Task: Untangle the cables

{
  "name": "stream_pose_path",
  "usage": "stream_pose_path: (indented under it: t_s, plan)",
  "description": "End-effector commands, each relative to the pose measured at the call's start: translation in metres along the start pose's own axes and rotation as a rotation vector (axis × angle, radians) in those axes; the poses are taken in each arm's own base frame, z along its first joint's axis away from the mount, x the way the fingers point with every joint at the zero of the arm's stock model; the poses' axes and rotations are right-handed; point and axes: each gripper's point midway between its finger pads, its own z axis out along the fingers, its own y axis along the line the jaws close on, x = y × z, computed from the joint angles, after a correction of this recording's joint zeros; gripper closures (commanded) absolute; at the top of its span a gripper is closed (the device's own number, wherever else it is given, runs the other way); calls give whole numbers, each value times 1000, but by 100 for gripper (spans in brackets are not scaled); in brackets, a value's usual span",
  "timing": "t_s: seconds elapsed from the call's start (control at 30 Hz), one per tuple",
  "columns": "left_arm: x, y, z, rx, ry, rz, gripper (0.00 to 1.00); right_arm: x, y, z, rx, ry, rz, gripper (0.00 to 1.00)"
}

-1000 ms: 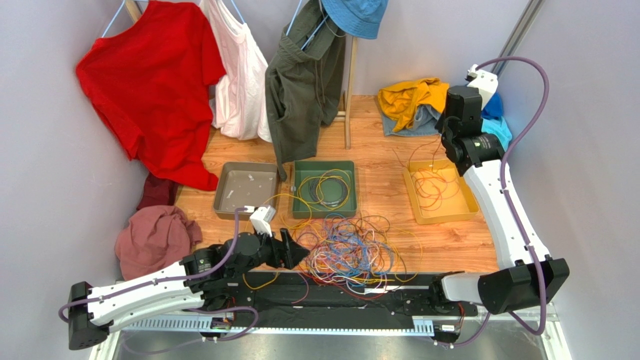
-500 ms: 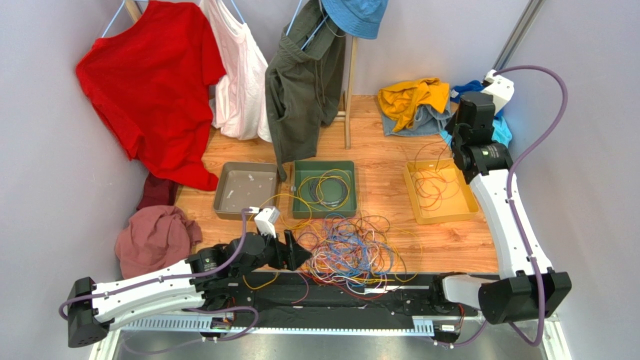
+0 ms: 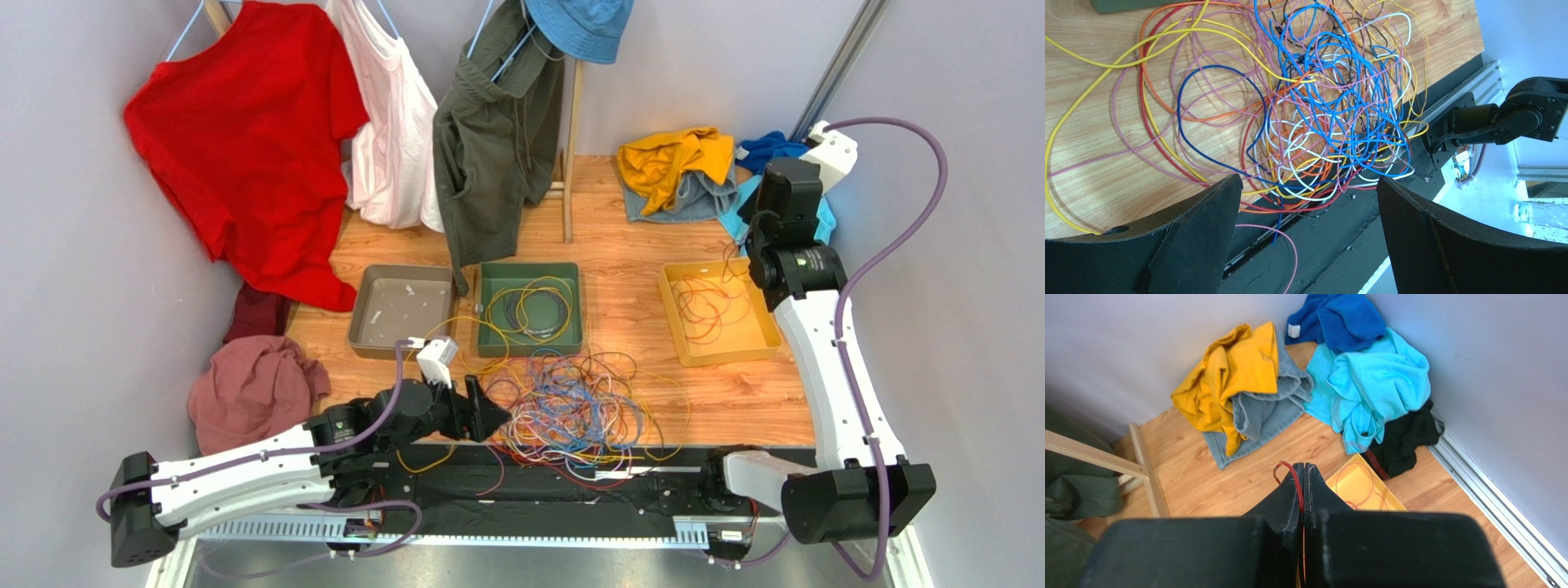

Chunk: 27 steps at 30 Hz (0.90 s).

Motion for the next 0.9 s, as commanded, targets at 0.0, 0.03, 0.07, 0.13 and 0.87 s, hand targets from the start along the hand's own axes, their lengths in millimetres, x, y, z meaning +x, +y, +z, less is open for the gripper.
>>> stream_pose_path:
  t_s: [0.0,0.03,0.07,0.13,0.87]
  plan:
    - [1,-8,4,37,1,-17,10,7,-8,5,20,-19,24,100]
    - [1,-9,4,38,5,-15,10,19,-10,8,23,2,14,100]
    - [2,-8,5,34,7,-15,10,23,-10,10,24,10,14,100]
    - [3,-7,6,30,11,-13,10,36,-12,18,34,31,8,100]
    - [-2,-12,13,37,-7,12,10,118,-10,24,0,272,124,37]
